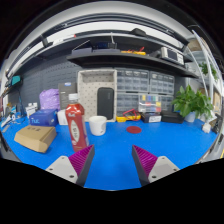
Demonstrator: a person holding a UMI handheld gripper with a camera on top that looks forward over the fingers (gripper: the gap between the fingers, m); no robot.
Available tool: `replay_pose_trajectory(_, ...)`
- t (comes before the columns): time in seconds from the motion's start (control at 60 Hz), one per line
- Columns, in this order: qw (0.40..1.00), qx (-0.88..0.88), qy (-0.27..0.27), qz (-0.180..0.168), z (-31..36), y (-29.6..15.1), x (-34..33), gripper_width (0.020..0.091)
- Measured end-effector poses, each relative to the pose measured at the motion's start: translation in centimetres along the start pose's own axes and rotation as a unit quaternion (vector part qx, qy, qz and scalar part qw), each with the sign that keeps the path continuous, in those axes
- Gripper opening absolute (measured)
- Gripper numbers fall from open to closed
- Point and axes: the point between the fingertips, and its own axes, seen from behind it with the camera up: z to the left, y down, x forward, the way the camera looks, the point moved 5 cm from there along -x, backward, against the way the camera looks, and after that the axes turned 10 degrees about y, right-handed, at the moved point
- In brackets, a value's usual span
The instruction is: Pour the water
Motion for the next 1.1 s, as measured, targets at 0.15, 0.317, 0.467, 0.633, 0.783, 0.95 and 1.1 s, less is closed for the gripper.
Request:
replay_pose_trajectory(0.15, 0.999, 0.005, -0.041, 0.004, 4.7, 0.1, 0.2, 0.0768)
replay_pose_trajectory(0.317, 0.998, 0.004, -0.064, 0.007, 11.3, -0.8, 2.1, 0.0778)
replay_pose_trajectory(0.467, 0.998, 0.006, -0.062, 0.0, 13.6, -2.7, 5.1, 0.0776)
replay_pose_trajectory(0.633, 0.999, 0.007, -0.05, -0.003, 14.6, -3.8, 8.3, 0.0773)
replay_pose_trajectory(0.783, 0.999, -0.004, -0.042, -0.003, 15.1, -3.9, 10.4, 0.0769)
replay_pose_trajectory(0.95, 0.999, -0.016, -0.041, -0.02, 15.7, -4.4, 11.2, 0.0629)
replay_pose_trajectory(1.1, 0.999, -0.005, -0.031, -0.026, 15.4, -4.2, 11.5, 0.0372)
